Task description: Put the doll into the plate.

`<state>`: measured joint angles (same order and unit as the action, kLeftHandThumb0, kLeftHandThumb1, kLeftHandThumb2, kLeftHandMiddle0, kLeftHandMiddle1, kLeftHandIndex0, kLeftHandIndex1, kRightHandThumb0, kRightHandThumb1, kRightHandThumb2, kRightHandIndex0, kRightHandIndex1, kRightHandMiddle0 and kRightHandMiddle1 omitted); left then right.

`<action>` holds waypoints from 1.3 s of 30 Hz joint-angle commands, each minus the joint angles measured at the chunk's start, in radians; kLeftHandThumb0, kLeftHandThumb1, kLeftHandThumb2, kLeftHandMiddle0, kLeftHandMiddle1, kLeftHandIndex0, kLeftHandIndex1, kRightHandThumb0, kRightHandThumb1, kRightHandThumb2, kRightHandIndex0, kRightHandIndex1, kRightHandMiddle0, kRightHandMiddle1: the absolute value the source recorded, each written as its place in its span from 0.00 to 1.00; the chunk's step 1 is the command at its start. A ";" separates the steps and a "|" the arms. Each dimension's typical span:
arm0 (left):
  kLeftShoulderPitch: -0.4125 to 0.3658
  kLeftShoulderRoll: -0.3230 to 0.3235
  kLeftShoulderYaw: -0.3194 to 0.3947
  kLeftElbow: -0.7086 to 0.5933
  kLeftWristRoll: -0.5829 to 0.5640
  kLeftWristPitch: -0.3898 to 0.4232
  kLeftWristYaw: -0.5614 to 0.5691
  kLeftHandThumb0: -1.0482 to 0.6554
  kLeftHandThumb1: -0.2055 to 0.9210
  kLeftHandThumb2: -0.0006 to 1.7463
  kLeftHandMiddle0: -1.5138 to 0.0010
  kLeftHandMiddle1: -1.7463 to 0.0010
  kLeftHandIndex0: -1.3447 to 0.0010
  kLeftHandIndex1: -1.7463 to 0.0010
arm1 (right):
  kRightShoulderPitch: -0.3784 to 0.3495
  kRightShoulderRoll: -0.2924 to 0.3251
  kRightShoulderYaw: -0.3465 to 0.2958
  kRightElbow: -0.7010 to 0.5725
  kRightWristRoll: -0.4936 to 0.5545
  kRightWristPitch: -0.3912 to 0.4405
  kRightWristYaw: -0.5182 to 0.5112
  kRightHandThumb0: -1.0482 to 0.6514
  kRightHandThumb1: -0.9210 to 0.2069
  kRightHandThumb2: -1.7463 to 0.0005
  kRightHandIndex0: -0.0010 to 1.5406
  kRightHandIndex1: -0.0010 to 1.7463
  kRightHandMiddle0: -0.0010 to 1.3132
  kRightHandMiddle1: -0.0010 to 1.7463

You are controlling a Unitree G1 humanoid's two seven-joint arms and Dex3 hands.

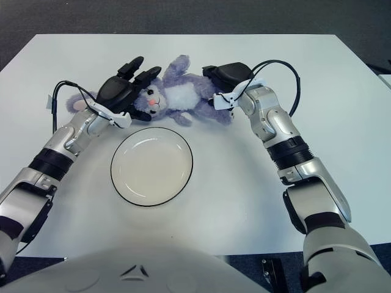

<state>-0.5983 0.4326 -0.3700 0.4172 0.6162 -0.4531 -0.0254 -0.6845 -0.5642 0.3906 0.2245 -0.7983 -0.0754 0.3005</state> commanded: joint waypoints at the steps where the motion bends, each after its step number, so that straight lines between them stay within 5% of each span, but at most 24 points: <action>1: -0.039 0.022 0.004 0.004 -0.043 0.016 -0.117 0.35 0.86 0.00 0.76 0.98 0.77 0.99 | 0.004 -0.006 -0.014 -0.016 0.012 -0.002 0.011 0.62 0.52 0.27 0.40 0.96 0.29 1.00; 9: -0.068 0.026 0.008 0.026 -0.084 0.016 -0.208 0.33 0.86 0.00 0.75 0.99 0.77 0.99 | 0.002 -0.005 -0.020 -0.023 0.012 0.002 0.017 0.62 0.52 0.26 0.41 0.96 0.29 1.00; 26: -0.092 -0.009 0.013 0.130 -0.138 -0.068 -0.207 0.25 0.90 0.00 0.70 0.98 0.73 0.98 | 0.005 -0.003 -0.032 -0.045 0.012 0.018 0.032 0.62 0.53 0.26 0.42 0.95 0.30 1.00; 30: -0.094 -0.012 0.008 0.135 -0.119 -0.052 -0.200 0.34 0.87 0.00 0.83 0.51 0.75 0.69 | 0.005 -0.001 -0.036 -0.051 0.012 0.028 0.036 0.62 0.53 0.26 0.42 0.94 0.30 1.00; 33: -0.093 -0.011 0.004 0.130 -0.102 -0.033 -0.197 0.40 0.86 0.00 0.87 0.40 0.78 0.54 | 0.005 -0.002 -0.038 -0.053 0.013 0.030 0.038 0.62 0.53 0.26 0.42 0.94 0.30 1.00; 39: -0.093 -0.013 0.005 0.128 -0.099 -0.029 -0.197 0.42 0.86 0.00 0.88 0.35 0.80 0.48 | 0.005 -0.002 -0.039 -0.054 0.013 0.031 0.039 0.62 0.54 0.26 0.42 0.94 0.30 1.00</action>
<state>-0.6881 0.4209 -0.3534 0.5403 0.4960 -0.4890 -0.2163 -0.6845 -0.5638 0.3660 0.1841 -0.7977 -0.0477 0.3337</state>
